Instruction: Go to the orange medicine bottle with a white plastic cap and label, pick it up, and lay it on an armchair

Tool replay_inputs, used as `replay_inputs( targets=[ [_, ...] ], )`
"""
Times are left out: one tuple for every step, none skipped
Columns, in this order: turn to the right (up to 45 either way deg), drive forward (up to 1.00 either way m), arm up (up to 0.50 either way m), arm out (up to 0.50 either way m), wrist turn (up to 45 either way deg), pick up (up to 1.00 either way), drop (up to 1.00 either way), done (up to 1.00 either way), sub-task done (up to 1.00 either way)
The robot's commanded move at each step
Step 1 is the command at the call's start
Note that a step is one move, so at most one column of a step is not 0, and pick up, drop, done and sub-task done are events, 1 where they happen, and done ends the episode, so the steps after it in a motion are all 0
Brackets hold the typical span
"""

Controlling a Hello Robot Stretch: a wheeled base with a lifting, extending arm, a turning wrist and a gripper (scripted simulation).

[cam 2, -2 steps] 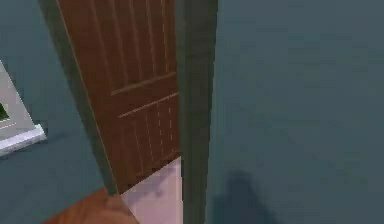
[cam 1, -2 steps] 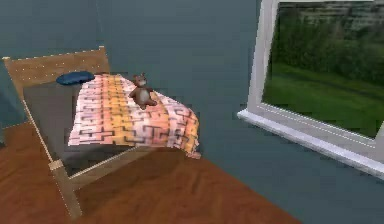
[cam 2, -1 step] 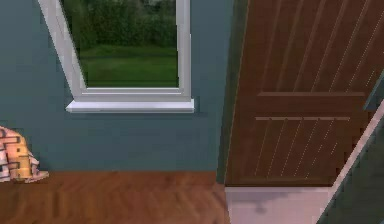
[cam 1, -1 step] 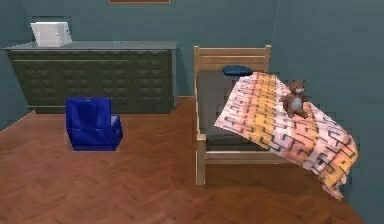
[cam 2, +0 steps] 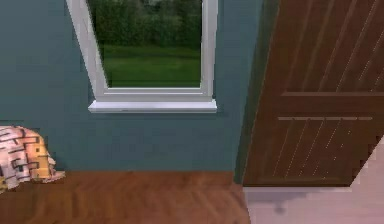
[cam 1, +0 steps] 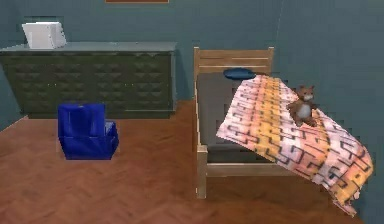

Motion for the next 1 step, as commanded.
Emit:
replay_inputs(
  targets=[
    [45.0, 0.0, 0.0, 0.0, 0.0, 0.0, 0.0, 0.0, 0.0]
  ],
)
